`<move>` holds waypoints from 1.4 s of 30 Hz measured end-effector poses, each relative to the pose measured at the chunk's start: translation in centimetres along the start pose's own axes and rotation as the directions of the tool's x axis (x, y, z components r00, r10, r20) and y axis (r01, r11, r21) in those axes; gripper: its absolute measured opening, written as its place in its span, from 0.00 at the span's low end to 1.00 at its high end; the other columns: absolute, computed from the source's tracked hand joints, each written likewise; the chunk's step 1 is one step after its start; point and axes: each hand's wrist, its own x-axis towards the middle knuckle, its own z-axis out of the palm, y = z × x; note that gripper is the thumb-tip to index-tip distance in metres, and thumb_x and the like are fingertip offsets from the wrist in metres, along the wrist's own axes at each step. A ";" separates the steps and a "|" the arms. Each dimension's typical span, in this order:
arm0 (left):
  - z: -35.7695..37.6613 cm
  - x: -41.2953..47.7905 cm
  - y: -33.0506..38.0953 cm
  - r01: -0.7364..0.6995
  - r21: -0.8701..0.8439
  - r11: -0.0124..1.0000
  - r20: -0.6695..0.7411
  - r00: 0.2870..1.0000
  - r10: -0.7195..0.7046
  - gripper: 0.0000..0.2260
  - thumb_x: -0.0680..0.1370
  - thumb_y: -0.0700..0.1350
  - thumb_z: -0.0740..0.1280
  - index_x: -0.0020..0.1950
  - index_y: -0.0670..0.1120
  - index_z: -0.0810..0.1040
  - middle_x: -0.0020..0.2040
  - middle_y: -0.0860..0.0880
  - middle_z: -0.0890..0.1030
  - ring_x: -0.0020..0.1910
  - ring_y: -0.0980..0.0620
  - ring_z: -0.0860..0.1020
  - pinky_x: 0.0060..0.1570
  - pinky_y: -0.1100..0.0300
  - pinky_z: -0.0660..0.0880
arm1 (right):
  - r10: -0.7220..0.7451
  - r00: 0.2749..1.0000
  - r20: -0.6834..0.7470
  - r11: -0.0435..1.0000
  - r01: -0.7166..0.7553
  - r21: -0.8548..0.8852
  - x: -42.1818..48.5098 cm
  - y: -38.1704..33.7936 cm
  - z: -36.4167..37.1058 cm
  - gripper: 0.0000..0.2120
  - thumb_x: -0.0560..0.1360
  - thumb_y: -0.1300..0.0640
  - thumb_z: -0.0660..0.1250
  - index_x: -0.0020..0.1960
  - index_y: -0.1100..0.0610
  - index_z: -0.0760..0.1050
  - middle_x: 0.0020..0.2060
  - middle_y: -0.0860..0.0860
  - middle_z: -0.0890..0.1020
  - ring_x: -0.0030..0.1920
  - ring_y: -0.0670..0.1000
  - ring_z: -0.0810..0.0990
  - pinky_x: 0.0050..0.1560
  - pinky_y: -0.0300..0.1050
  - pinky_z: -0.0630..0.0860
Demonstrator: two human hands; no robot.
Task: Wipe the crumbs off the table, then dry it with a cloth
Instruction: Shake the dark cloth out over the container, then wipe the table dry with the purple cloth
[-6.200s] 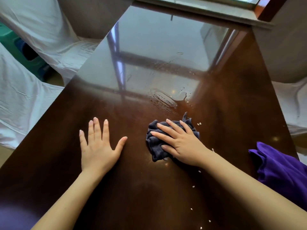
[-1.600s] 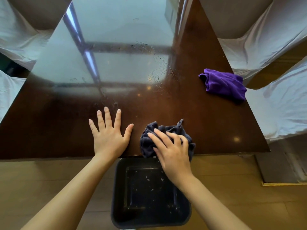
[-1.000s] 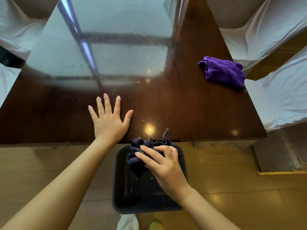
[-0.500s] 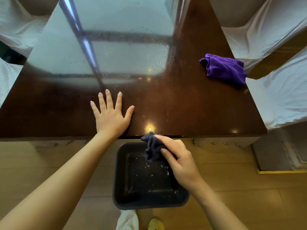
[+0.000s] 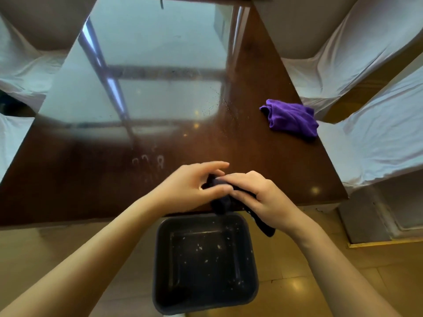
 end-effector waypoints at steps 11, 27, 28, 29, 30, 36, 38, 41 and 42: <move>3.5 11.0 5.0 -0.094 0.083 0.992 -0.133 0.986 0.105 0.33 0.68 0.39 0.70 0.72 0.47 0.63 0.66 0.44 0.73 0.65 0.48 0.70 0.59 0.66 0.63 | -0.001 0.997 -0.082 0.869 -0.040 -0.494 1.5 5.3 -9.0 0.24 0.74 0.62 0.67 0.68 0.56 0.67 0.62 0.55 0.76 0.59 0.56 0.74 0.60 0.55 0.72; 15.6 18.5 5.0 0.111 0.231 0.967 -0.221 0.973 -0.059 0.31 0.71 0.39 0.67 0.72 0.49 0.59 0.61 0.47 0.76 0.59 0.49 0.72 0.58 0.58 0.67 | 0.020 0.999 -0.035 0.866 -0.035 -0.499 -2.4 19.3 -13.0 0.27 0.69 0.52 0.71 0.66 0.57 0.71 0.63 0.55 0.76 0.63 0.55 0.74 0.65 0.53 0.69; 16.0 18.5 4.8 0.101 0.277 0.956 -0.226 0.973 -0.038 0.31 0.71 0.40 0.67 0.72 0.49 0.60 0.61 0.48 0.77 0.58 0.49 0.72 0.57 0.59 0.67 | 0.041 0.999 -0.025 0.884 -0.048 -0.464 -2.7 20.0 -13.1 0.28 0.71 0.49 0.69 0.68 0.56 0.68 0.66 0.53 0.73 0.66 0.53 0.70 0.69 0.52 0.64; 16.2 18.4 4.7 0.090 0.332 0.939 -0.227 0.974 -0.013 0.30 0.72 0.41 0.67 0.72 0.48 0.60 0.61 0.49 0.77 0.57 0.50 0.72 0.56 0.59 0.67 | 0.060 0.998 -0.009 0.898 -0.058 -0.436 -2.8 20.6 -13.1 0.29 0.72 0.46 0.67 0.70 0.54 0.65 0.69 0.51 0.70 0.69 0.51 0.66 0.71 0.50 0.59; 16.4 18.4 4.6 0.080 0.389 0.918 -0.221 0.975 0.008 0.30 0.72 0.43 0.67 0.72 0.48 0.61 0.61 0.50 0.77 0.57 0.50 0.72 0.57 0.60 0.66 | 0.072 0.997 0.007 0.906 -0.062 -0.420 -3.0 21.0 -13.0 0.30 0.73 0.44 0.65 0.71 0.52 0.62 0.71 0.49 0.67 0.71 0.49 0.62 0.73 0.48 0.55; 15.6 18.5 4.2 0.049 0.488 0.871 -0.189 0.981 0.051 0.28 0.72 0.53 0.66 0.70 0.47 0.65 0.62 0.50 0.75 0.62 0.50 0.70 0.61 0.56 0.65 | 0.096 0.995 -0.004 0.977 -0.095 -0.193 -2.2 21.4 -13.8 0.31 0.74 0.42 0.62 0.73 0.50 0.58 0.73 0.47 0.63 0.73 0.45 0.57 0.73 0.46 0.52; 15.1 18.9 4.1 0.078 0.502 0.862 -0.220 0.975 0.040 0.28 0.73 0.59 0.62 0.69 0.48 0.66 0.65 0.50 0.73 0.65 0.49 0.69 0.63 0.54 0.64 | 0.110 0.991 -0.082 0.978 -0.122 -0.167 -1.1 21.7 -14.8 0.28 0.75 0.44 0.62 0.72 0.52 0.61 0.72 0.50 0.65 0.72 0.48 0.60 0.72 0.49 0.56; 14.0 20.1 3.8 0.201 0.504 0.840 -0.262 0.962 -0.073 0.29 0.75 0.64 0.55 0.72 0.51 0.60 0.73 0.49 0.63 0.71 0.49 0.59 0.69 0.52 0.54 | 0.134 0.976 -0.170 0.958 -0.172 -0.228 1.5 22.3 -16.3 0.26 0.76 0.47 0.63 0.70 0.54 0.64 0.70 0.54 0.68 0.71 0.53 0.62 0.71 0.52 0.59; 13.6 20.7 3.6 0.237 0.499 0.834 -0.270 0.957 -0.111 0.30 0.75 0.65 0.53 0.73 0.53 0.58 0.75 0.50 0.61 0.73 0.50 0.57 0.70 0.51 0.51 | 0.138 0.973 -0.186 0.945 -0.185 -0.269 2.6 22.6 -16.7 0.25 0.76 0.47 0.62 0.70 0.54 0.64 0.70 0.54 0.68 0.71 0.54 0.62 0.71 0.52 0.58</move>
